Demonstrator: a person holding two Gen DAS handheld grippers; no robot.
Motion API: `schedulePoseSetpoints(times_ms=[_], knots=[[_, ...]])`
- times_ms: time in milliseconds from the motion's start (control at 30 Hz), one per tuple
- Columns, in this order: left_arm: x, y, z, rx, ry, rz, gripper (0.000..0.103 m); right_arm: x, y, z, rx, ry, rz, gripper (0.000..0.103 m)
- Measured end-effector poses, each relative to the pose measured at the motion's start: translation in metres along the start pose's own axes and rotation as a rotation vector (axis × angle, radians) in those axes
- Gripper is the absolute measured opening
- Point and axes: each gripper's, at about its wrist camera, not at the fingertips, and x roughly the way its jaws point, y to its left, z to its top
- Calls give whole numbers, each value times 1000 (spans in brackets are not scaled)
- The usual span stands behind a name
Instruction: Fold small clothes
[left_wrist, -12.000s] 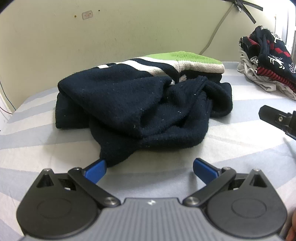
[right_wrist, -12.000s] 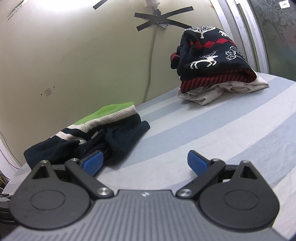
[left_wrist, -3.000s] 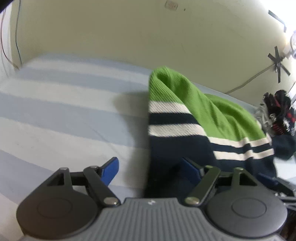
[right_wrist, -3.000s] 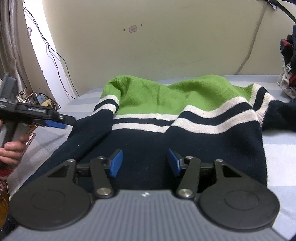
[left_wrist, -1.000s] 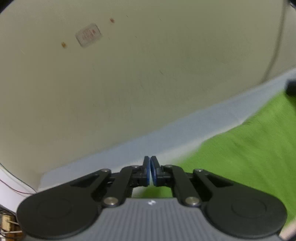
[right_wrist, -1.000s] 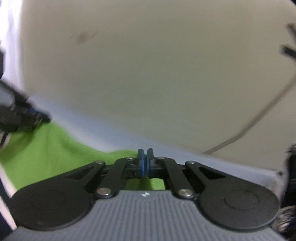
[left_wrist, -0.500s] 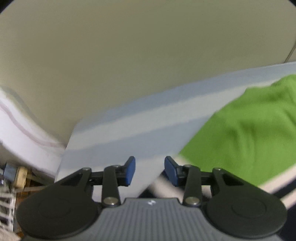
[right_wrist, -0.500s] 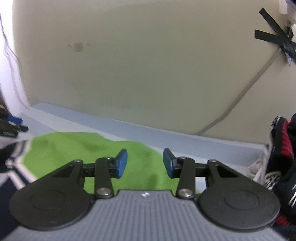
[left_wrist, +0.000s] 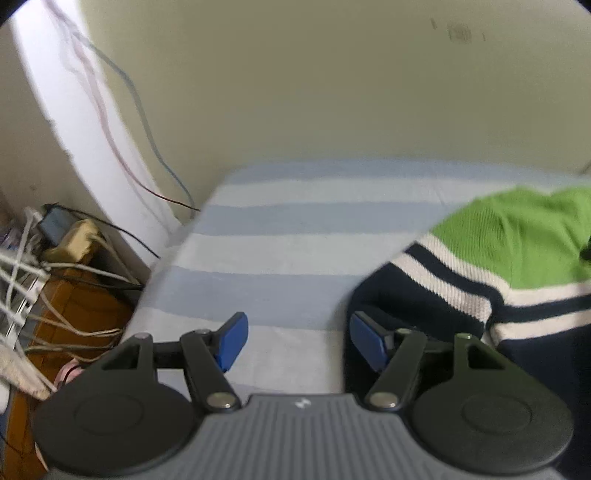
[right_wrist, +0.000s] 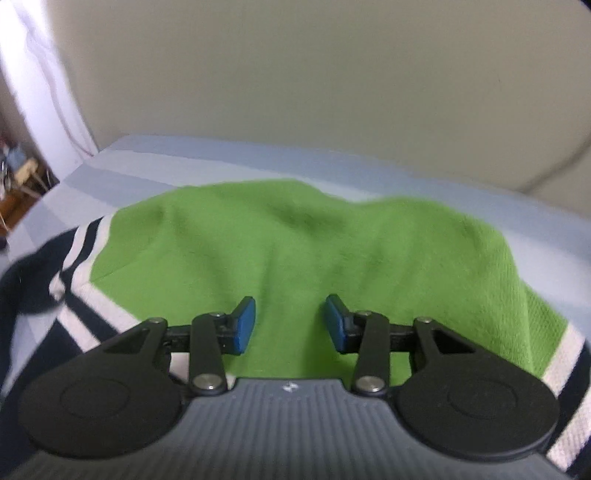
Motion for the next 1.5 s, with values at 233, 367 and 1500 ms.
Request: schedulePoseSetpoints(times_ms=[233, 367, 1500], knots=[[-59, 39, -12, -101, -137, -12, 67, -56, 166, -26, -673, -197, 82, 49], [-77, 50, -24, -127, -189, -2, 75, -18, 233, -72, -1120, -248, -43, 62], [88, -148, 55, -60, 56, -294, 78, -43, -67, -27, 400, -229, 3, 35]])
